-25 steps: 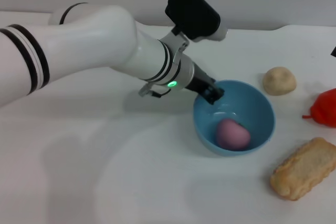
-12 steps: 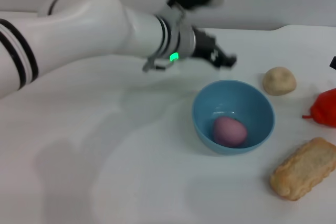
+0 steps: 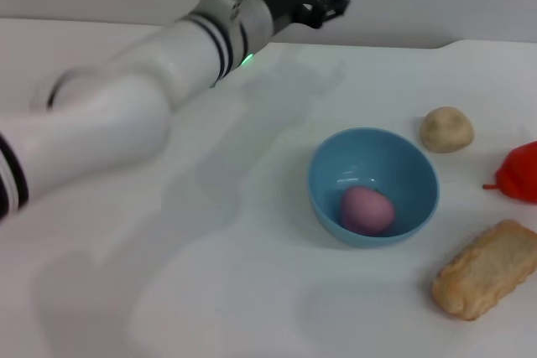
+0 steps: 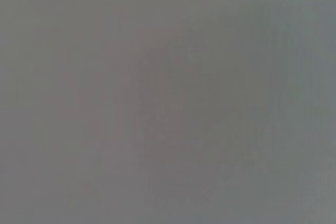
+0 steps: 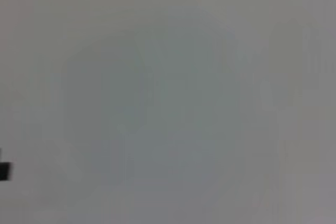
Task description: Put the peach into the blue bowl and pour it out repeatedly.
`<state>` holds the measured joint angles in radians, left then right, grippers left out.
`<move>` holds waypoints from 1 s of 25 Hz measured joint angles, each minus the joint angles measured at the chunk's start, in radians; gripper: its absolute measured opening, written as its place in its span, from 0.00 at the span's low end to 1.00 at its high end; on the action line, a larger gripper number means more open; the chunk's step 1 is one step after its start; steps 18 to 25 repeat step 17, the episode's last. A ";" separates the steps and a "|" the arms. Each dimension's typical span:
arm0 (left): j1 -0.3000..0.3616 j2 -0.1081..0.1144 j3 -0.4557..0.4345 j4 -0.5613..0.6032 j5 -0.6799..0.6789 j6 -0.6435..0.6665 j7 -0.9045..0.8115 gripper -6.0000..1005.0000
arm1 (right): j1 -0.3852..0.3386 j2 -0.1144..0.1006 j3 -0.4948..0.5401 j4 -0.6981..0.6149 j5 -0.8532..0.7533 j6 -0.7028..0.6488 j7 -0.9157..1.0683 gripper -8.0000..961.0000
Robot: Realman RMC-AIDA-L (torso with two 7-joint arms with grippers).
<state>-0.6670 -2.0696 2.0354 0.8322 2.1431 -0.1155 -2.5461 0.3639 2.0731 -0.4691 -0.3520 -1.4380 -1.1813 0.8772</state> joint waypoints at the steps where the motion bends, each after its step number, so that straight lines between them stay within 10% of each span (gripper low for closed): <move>1: 0.014 -0.001 0.031 -0.015 -0.003 -0.072 -0.009 0.79 | 0.000 0.001 0.001 0.039 0.052 0.008 -0.078 0.72; 9: 0.057 -0.005 0.249 -0.163 -0.010 -0.450 -0.176 0.81 | 0.017 0.005 0.002 0.278 0.406 -0.033 -0.479 0.72; 25: 0.084 -0.006 0.297 -0.172 -0.009 -0.501 -0.219 0.81 | 0.017 0.008 0.014 0.379 0.658 -0.094 -0.485 0.72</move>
